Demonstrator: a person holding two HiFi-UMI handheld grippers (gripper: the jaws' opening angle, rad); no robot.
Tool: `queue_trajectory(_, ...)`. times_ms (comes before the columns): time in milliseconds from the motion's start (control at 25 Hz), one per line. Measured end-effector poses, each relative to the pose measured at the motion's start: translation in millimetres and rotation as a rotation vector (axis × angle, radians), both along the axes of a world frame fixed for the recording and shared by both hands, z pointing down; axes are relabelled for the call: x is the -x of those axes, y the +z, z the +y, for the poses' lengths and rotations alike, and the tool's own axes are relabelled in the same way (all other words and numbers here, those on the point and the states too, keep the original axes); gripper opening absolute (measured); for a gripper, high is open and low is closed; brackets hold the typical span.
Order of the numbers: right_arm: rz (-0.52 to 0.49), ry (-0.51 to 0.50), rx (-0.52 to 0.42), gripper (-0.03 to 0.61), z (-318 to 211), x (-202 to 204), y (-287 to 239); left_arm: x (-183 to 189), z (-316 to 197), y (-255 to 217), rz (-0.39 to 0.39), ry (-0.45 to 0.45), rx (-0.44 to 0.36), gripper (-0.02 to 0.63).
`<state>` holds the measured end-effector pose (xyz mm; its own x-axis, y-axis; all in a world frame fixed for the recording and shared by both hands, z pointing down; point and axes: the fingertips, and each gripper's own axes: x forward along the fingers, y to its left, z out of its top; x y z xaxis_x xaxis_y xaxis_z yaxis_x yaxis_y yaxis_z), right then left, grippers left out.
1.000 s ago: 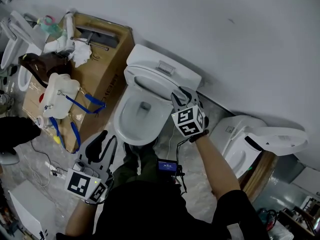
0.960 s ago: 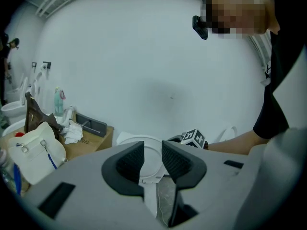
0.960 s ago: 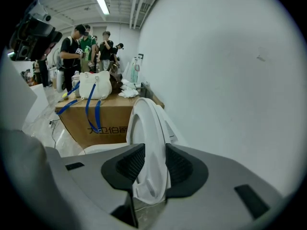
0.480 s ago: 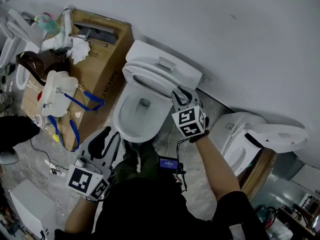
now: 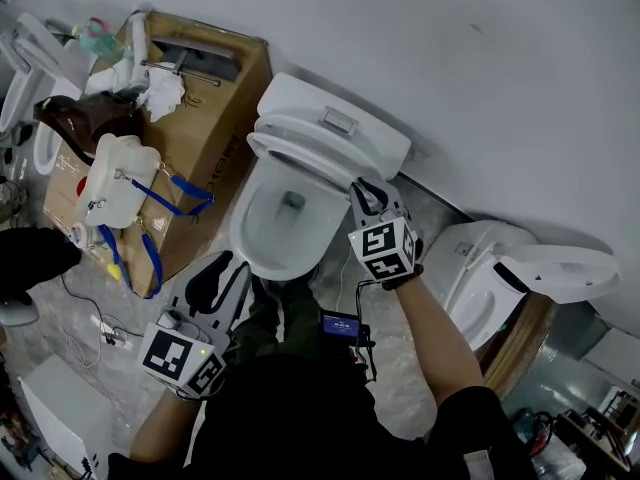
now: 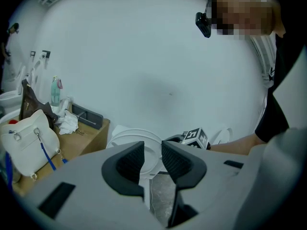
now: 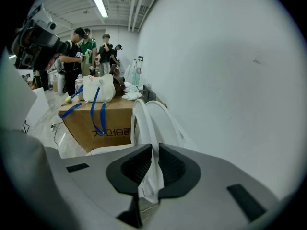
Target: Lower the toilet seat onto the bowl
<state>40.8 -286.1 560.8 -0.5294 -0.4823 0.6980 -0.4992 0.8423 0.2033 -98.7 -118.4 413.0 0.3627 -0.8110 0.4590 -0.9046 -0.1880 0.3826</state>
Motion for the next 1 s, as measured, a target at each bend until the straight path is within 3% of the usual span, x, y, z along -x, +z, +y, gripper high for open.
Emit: queue_trajectory(1000, 0.035, -0.001, -0.003, 0.064, 69.3, 14.8, 7.9, 6.9, 21.1, 28.5, 0.029, 0.109, 0.027, 0.121)
